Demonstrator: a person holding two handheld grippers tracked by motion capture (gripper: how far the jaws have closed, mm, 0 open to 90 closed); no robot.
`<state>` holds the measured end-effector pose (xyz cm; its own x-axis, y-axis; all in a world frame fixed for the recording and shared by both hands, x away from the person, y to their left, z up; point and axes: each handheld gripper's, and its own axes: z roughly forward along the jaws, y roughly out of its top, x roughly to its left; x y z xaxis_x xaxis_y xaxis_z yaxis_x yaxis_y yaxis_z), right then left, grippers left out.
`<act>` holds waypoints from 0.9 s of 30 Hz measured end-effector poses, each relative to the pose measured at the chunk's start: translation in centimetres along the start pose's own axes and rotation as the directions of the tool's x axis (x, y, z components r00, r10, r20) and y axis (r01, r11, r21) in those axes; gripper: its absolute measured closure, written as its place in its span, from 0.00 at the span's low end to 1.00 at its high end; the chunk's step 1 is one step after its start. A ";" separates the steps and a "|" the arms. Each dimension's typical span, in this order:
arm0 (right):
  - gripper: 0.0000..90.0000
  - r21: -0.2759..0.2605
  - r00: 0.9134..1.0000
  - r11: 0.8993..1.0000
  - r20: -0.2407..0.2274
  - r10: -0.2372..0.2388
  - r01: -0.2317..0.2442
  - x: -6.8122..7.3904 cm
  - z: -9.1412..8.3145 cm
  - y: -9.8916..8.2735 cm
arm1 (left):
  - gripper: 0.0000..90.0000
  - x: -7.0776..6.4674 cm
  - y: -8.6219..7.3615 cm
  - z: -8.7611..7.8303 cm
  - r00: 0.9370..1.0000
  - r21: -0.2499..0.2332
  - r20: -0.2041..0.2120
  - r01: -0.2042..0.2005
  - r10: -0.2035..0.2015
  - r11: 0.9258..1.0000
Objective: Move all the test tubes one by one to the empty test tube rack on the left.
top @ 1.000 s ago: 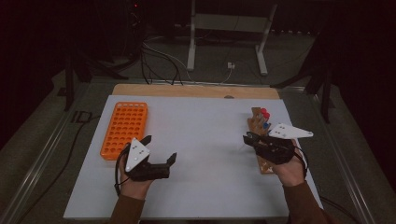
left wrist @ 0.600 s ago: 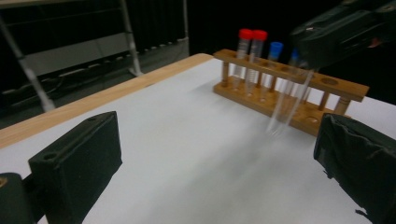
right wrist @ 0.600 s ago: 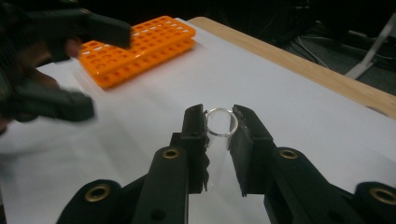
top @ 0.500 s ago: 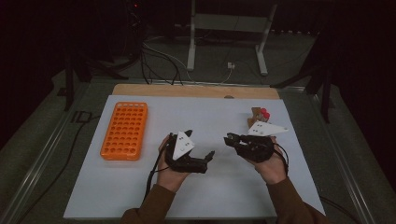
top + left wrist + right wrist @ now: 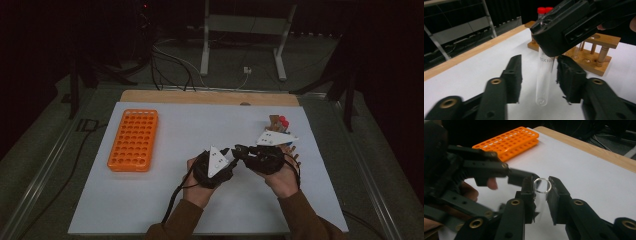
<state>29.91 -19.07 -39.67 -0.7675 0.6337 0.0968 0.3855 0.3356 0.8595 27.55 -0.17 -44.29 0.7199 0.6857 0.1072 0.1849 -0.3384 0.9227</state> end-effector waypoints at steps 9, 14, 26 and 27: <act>0.85 0.002 1.000 1.000 -0.008 -0.003 0.003 0.2 0.1 0.0 | 0.83 0.0 -0.1 0.0 0.999 -0.011 0.039 0.012 -0.011 1.000; 0.68 -0.017 1.000 1.000 -0.017 0.000 0.000 0.0 -0.1 -0.1 | 0.84 0.4 -0.2 -0.1 0.999 -0.013 0.045 0.027 -0.027 1.000; 0.16 -0.057 0.998 0.998 0.066 0.024 -0.021 -1.4 -1.3 -1.2 | 0.85 2.6 -0.9 -0.9 0.993 -0.019 0.019 0.116 -0.115 0.993; 0.14 -0.060 0.997 0.998 0.071 0.028 -0.024 -1.5 -1.4 -1.4 | 0.85 2.7 -1.0 -1.0 0.992 -0.022 0.021 0.125 -0.125 0.992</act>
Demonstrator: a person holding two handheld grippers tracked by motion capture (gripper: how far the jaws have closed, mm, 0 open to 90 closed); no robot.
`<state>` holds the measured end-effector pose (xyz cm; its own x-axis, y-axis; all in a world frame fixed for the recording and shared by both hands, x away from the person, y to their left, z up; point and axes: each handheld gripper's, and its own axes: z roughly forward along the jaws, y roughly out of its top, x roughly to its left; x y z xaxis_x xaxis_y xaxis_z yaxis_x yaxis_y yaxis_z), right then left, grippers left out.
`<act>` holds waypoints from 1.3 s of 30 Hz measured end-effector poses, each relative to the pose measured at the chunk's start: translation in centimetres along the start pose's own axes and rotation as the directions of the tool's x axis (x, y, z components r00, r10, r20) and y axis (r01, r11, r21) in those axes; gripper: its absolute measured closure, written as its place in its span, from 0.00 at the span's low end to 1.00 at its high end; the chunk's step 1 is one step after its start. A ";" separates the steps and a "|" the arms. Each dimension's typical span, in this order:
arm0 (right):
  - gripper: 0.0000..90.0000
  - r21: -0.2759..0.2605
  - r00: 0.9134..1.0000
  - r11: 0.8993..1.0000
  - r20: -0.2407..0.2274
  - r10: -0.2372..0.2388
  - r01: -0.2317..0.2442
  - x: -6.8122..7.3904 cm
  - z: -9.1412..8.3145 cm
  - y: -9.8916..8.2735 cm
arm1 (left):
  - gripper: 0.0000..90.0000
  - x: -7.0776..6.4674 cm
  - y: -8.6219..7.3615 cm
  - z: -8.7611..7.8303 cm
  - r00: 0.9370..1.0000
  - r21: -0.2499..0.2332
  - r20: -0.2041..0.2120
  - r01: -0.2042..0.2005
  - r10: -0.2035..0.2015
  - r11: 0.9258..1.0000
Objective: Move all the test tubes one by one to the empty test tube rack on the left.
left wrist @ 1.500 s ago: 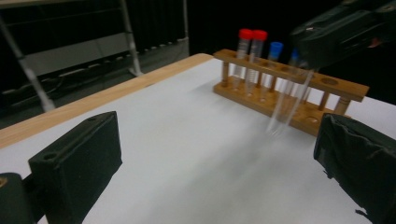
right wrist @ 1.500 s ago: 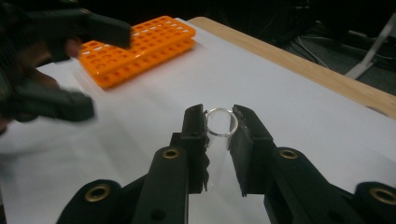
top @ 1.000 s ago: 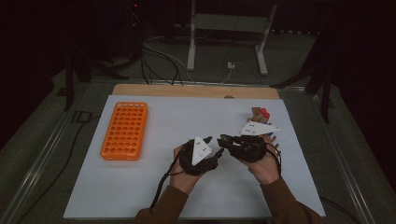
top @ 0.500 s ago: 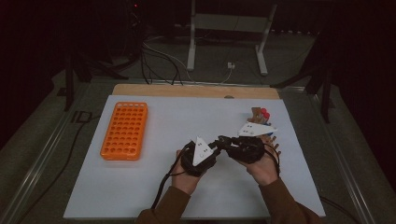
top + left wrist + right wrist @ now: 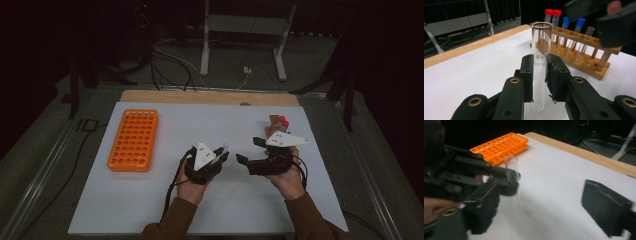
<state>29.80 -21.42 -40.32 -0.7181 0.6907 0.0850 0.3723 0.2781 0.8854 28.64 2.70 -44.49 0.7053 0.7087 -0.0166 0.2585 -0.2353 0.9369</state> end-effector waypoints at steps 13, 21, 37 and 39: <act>0.00 -0.017 0.999 1.000 0.030 0.025 -0.024 -1.5 -1.3 -2.9 | 0.84 2.1 -0.2 -1.9 0.999 -0.020 -0.034 0.035 -0.036 0.999; 0.00 -0.029 0.998 0.999 0.048 0.035 -0.034 -1.9 -2.3 -5.0 | 0.84 4.0 -0.3 -3.9 0.996 -0.043 -0.066 0.064 -0.067 0.997; 0.00 -0.057 0.998 0.998 0.060 0.030 -0.027 -1.4 -2.6 -6.6 | 0.84 9.4 -1.6 -9.8 0.977 -0.057 -0.200 0.064 -0.074 0.996; 0.00 -0.069 0.998 0.997 0.058 0.030 -0.026 -1.3 -2.7 -6.6 | 0.84 10.2 -2.0 -10.6 0.973 -0.056 -0.220 0.065 -0.076 0.996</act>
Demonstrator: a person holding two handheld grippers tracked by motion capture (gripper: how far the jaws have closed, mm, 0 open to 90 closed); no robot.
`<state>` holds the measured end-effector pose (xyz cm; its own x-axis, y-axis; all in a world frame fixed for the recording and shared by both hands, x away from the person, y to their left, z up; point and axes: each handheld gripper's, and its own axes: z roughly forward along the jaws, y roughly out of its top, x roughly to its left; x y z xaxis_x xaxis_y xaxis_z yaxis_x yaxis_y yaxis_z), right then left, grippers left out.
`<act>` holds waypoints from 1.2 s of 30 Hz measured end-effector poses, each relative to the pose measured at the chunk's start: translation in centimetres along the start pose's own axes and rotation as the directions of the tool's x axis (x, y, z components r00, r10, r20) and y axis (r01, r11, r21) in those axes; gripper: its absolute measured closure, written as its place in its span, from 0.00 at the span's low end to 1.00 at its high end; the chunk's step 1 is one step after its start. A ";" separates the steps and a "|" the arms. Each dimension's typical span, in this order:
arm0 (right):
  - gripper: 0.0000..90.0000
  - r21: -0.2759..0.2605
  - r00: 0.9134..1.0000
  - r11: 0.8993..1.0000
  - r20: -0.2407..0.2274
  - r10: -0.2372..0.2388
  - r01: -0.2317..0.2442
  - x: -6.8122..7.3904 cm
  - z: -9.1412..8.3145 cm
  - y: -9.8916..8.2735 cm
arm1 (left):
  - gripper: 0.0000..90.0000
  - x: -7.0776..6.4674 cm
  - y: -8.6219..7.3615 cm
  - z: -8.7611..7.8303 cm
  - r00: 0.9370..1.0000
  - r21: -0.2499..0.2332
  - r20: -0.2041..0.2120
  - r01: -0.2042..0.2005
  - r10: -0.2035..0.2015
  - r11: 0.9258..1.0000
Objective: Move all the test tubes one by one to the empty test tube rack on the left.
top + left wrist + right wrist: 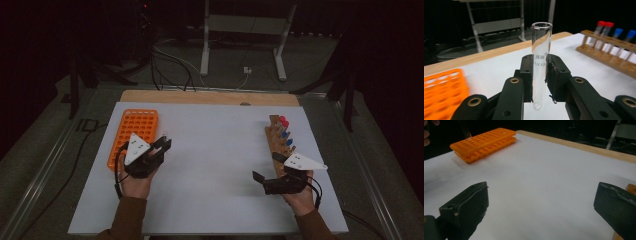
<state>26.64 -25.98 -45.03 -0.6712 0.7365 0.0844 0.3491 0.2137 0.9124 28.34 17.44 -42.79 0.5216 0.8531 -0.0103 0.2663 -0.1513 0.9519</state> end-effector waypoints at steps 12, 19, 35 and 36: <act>0.00 -0.010 1.000 1.000 0.009 0.013 -0.013 -0.1 -0.3 -0.2 | 0.84 3.6 -3.5 -1.3 0.991 0.042 -0.120 0.055 -0.050 0.998; 0.00 -0.011 1.000 1.000 0.008 0.017 -0.017 -0.1 -0.4 -0.2 | 0.84 4.1 -4.5 -1.6 0.987 0.081 -0.155 0.050 -0.037 0.995; 0.00 -0.004 1.000 1.000 0.005 0.008 -0.008 0.0 -0.3 -0.3 | 0.85 4.2 -6.4 -1.0 0.987 0.247 -0.160 0.034 0.006 0.968; 0.00 -0.005 1.000 1.000 0.005 0.009 -0.009 0.0 -0.3 -0.3 | 0.85 4.3 -6.5 -1.0 0.988 0.249 -0.156 0.033 0.006 0.968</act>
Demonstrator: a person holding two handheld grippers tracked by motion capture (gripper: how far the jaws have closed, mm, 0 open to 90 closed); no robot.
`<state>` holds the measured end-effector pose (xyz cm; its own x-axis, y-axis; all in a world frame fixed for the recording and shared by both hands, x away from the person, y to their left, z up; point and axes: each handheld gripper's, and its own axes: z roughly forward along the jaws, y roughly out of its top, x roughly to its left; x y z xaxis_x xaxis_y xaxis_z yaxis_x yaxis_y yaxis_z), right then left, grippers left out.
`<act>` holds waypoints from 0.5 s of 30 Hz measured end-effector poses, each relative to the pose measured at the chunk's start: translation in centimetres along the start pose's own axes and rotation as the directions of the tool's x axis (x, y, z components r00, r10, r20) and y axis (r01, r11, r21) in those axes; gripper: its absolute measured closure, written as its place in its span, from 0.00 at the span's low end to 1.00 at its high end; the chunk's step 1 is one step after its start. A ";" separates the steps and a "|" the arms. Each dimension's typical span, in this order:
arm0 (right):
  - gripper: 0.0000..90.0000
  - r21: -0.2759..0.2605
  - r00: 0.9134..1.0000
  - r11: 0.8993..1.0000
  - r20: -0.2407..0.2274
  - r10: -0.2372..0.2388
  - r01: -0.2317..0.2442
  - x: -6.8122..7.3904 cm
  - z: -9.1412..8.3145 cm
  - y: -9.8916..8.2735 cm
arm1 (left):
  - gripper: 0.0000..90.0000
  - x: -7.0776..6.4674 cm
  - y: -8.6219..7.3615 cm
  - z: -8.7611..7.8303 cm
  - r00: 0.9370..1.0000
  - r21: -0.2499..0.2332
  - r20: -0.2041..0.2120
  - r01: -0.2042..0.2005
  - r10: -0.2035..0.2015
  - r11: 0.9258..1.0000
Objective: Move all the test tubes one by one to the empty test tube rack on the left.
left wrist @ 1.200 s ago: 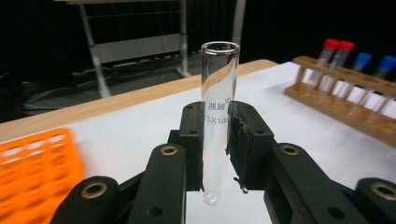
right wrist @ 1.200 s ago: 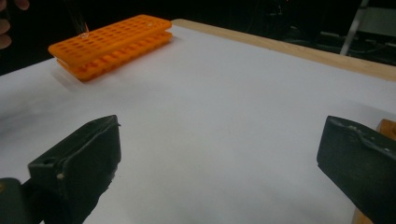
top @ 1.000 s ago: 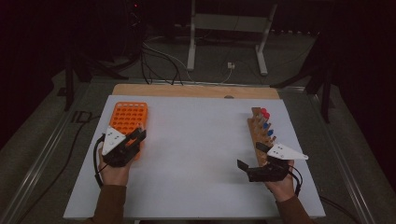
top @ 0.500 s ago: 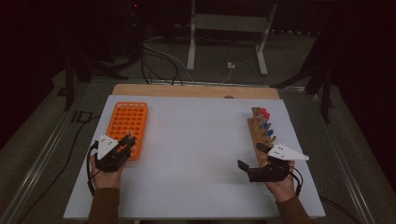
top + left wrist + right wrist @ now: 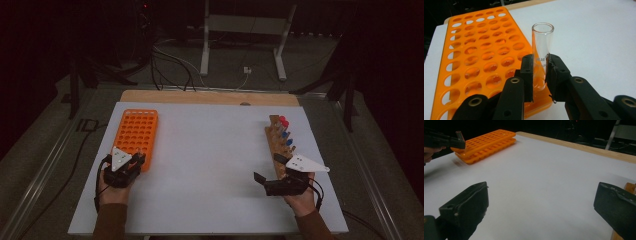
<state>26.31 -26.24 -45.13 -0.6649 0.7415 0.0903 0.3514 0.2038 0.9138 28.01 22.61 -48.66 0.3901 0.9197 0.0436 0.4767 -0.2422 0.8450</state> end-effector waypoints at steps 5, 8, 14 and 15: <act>0.00 -0.001 1.000 1.000 0.000 0.003 -0.003 0.0 0.0 0.0 | 0.85 0.2 -0.3 0.0 1.000 0.018 0.006 0.010 -0.010 1.000; 0.00 -0.002 1.000 1.000 0.000 0.002 -0.002 0.0 0.0 0.0 | 0.85 0.1 -0.4 0.4 1.000 0.044 0.005 -0.004 0.004 0.999; 0.00 -0.007 1.000 1.000 -0.003 0.003 -0.003 0.0 0.0 0.1 | 0.84 0.2 -0.5 0.4 1.000 0.038 0.008 0.018 -0.019 0.999; 0.00 -0.009 1.000 1.000 -0.005 0.002 -0.002 0.0 -0.1 0.2 | 0.83 0.2 -0.5 0.4 1.000 0.036 0.011 0.027 -0.028 0.999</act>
<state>26.32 -26.22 -44.97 -0.6673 0.7388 0.0941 0.3471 0.1967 0.9170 28.14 22.80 -49.32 0.3851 0.9228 0.0143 0.5154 -0.2279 0.8261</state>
